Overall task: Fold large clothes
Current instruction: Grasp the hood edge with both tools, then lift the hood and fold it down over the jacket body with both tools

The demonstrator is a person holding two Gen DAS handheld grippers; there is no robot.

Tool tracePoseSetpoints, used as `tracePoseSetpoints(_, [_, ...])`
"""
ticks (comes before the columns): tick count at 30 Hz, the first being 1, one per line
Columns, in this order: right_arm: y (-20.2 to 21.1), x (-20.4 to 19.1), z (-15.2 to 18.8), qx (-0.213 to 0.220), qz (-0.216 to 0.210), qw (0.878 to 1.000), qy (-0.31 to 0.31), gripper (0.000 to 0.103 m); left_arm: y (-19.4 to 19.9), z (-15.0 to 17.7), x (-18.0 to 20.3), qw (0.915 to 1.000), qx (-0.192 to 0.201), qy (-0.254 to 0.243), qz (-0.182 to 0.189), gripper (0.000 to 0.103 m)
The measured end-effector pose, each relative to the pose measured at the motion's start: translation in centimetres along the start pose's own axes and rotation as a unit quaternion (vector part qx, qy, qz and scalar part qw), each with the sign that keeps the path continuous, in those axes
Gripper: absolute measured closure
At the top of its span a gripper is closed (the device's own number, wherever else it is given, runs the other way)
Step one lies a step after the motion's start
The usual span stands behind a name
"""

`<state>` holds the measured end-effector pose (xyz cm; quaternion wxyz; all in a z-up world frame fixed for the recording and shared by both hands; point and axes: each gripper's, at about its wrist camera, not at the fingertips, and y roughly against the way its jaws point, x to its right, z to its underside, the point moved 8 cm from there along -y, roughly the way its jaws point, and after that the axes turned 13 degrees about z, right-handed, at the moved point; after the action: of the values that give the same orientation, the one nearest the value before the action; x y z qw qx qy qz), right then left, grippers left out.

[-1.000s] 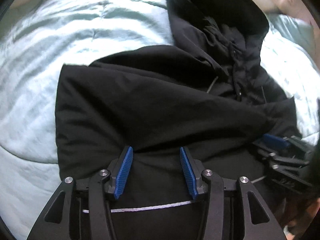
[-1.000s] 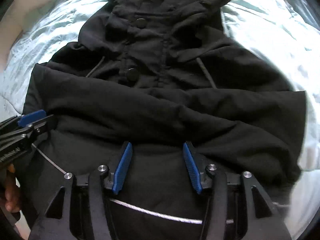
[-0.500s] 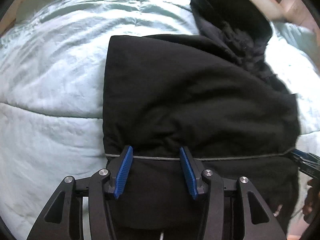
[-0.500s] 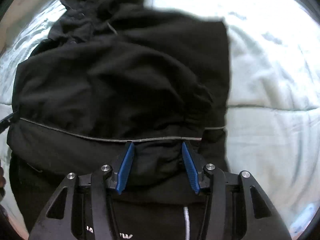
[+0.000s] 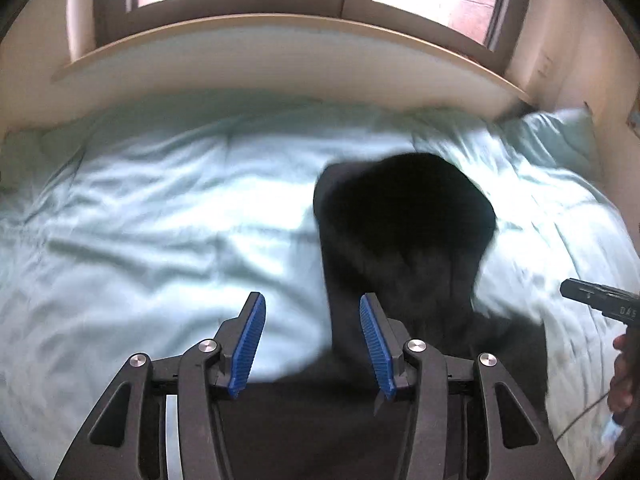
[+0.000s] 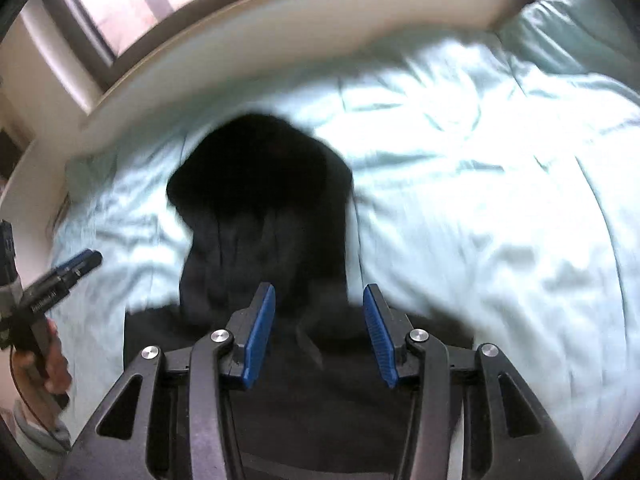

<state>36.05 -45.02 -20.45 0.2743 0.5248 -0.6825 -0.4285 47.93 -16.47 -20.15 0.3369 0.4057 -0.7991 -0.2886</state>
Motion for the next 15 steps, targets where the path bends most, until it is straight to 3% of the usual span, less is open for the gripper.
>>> tracePoseSetpoints(5, [-5.9,-0.9,-5.3,-0.013,0.001,0.999,-0.029,0.053,-8.1,-3.5,-0.5,0.9996,-0.029,0.003,0.004,0.053])
tracePoseSetpoints(10, [-11.9,-1.5,-6.4,-0.034,0.058,0.998,-0.014,0.054,-13.7,-4.0,-1.9,0.9982,-0.057,0.013,-0.008,0.053])
tracePoseSetpoints(11, [-12.9,-1.6,-6.2,-0.037,0.071,0.997,-0.001,0.084,-14.7,-4.3,-2.9,0.9978,-0.055,0.023,-0.028,0.054])
tracePoseSetpoints(12, [-14.0,-1.8,-6.2,-0.042,0.092,0.995,0.019,0.098,-14.7,-4.7,-3.7,0.9974,-0.044,0.035,-0.046,0.078])
tracePoseSetpoints(13, [-14.4,-1.6,-5.9,-0.041,0.101,0.994,0.024,0.097,-14.4,-5.1,-4.6,0.9969,-0.031,0.061,-0.038,0.088])
tracePoseSetpoints(15, [-12.2,-0.3,-6.1,-0.018,0.057,0.998,0.002,0.098,-12.5,-5.6,-5.7,0.9928,-0.002,0.117,0.026,0.091])
